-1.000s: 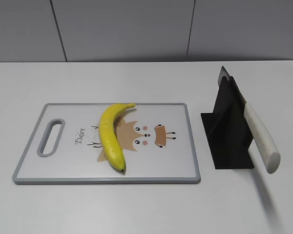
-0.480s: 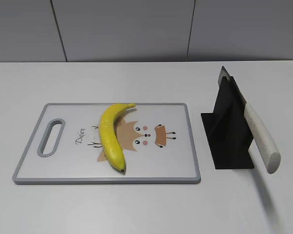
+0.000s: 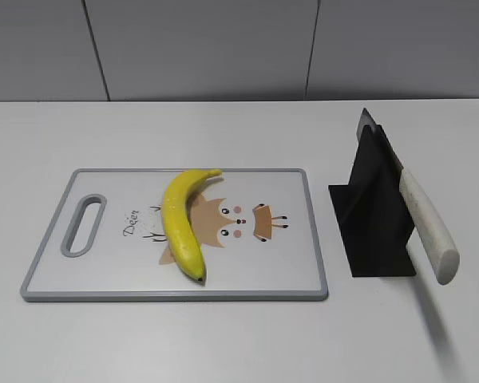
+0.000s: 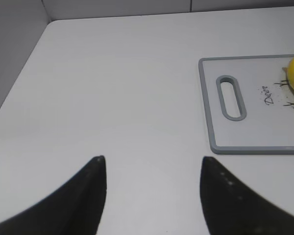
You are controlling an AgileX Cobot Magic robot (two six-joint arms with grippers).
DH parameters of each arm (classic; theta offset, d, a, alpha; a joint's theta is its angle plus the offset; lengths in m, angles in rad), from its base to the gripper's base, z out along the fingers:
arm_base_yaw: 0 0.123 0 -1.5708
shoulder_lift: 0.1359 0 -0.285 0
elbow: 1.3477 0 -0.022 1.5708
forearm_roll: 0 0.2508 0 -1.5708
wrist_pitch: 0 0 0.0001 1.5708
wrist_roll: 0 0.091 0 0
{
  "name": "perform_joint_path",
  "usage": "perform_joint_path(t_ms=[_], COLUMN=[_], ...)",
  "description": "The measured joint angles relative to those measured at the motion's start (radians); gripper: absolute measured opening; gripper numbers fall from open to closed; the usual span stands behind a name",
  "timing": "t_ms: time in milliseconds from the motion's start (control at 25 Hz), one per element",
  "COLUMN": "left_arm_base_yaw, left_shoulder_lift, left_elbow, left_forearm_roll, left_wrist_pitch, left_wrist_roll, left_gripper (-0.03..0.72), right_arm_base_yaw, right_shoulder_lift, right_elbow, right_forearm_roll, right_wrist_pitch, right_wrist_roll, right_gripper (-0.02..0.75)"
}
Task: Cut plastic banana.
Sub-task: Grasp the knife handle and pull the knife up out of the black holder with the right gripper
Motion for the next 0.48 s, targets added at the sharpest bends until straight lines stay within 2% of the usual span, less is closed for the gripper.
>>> perform_joint_path(t_ms=[200, 480], left_arm_base_yaw=[0.000, 0.000], left_shoulder_lift=[0.000, 0.000], left_elbow=[0.000, 0.000], left_forearm_roll=[0.000, 0.000], left_wrist_pitch=[0.000, 0.000], left_wrist_roll=[0.000, 0.000], left_gripper=[0.590, 0.590], right_arm_base_yaw=[0.114, 0.303], right_shoulder_lift=[0.163, 0.322], right_elbow=[-0.105, -0.130], right_forearm_roll=[0.002, -0.029], right_wrist_pitch=[0.030, 0.009], right_wrist_roll=[-0.002, 0.125], right_gripper=[0.585, 0.585])
